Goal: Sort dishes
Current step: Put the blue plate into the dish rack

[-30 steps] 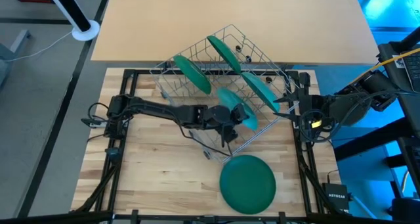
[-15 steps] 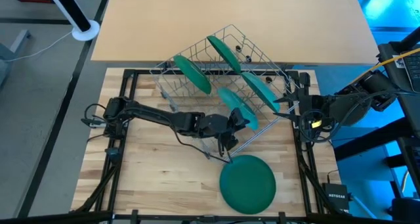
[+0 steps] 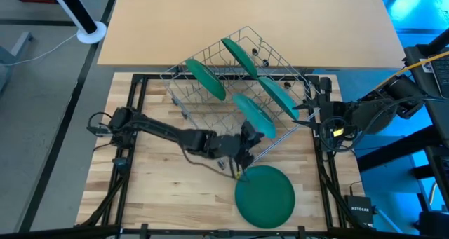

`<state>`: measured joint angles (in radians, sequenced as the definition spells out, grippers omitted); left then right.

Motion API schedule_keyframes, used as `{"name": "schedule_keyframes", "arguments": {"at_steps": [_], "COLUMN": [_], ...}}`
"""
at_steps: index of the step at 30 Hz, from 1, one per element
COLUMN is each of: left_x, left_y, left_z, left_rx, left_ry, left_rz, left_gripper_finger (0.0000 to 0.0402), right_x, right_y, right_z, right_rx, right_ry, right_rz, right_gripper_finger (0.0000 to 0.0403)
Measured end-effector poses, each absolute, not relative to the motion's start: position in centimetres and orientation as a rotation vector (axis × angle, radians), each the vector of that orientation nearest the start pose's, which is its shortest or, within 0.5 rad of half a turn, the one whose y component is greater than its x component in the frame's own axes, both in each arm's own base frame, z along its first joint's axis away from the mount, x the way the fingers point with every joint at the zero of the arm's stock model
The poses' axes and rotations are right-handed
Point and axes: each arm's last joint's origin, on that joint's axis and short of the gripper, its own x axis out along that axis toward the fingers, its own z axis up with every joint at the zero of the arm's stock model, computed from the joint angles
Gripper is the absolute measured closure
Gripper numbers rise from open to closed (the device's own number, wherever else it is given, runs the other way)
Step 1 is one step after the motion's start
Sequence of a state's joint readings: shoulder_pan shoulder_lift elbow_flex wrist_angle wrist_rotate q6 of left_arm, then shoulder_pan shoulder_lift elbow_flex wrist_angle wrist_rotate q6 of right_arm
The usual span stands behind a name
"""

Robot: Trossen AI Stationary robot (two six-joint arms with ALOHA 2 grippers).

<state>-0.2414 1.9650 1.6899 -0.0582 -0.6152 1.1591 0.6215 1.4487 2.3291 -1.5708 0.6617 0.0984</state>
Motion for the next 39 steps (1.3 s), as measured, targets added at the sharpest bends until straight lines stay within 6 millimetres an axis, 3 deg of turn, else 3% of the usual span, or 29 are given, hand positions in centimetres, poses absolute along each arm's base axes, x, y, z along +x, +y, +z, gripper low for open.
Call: {"name": "schedule_keyframes", "arguments": {"at_steps": [7,14,22,33,39], "left_x": [43.5,41.9,40.1,38.7,38.8], "left_y": [-14.7,-18.7,-22.3,-28.4,-29.7], "left_z": [30.9,30.9,30.4,24.5,21.1], "left_rx": [1.067,0.482,-0.108,-0.595,-0.729], "left_ry": [0.413,0.315,0.288,0.398,0.448], "left_rz": [0.141,0.157,0.156,0.155,0.21], "left_gripper_finger": [0.0247,0.0247,0.0247,0.0247,0.0247], "right_x": [14.6,15.2,17.6,21.2,21.7], "right_y": [8.6,9.4,11.2,14.5,15.0], "right_z": [53.4,53.0,51.7,49.1,48.7], "right_rx": [-0.284,-0.197,-0.153,-0.095,-0.038], "right_ry": [0.577,0.624,0.696,0.871,0.91], "right_rz": [0.04,0.129,0.12,0.263,0.284], "right_gripper_finger": [0.0244,0.0244,0.0244,0.0244,0.0244]}}
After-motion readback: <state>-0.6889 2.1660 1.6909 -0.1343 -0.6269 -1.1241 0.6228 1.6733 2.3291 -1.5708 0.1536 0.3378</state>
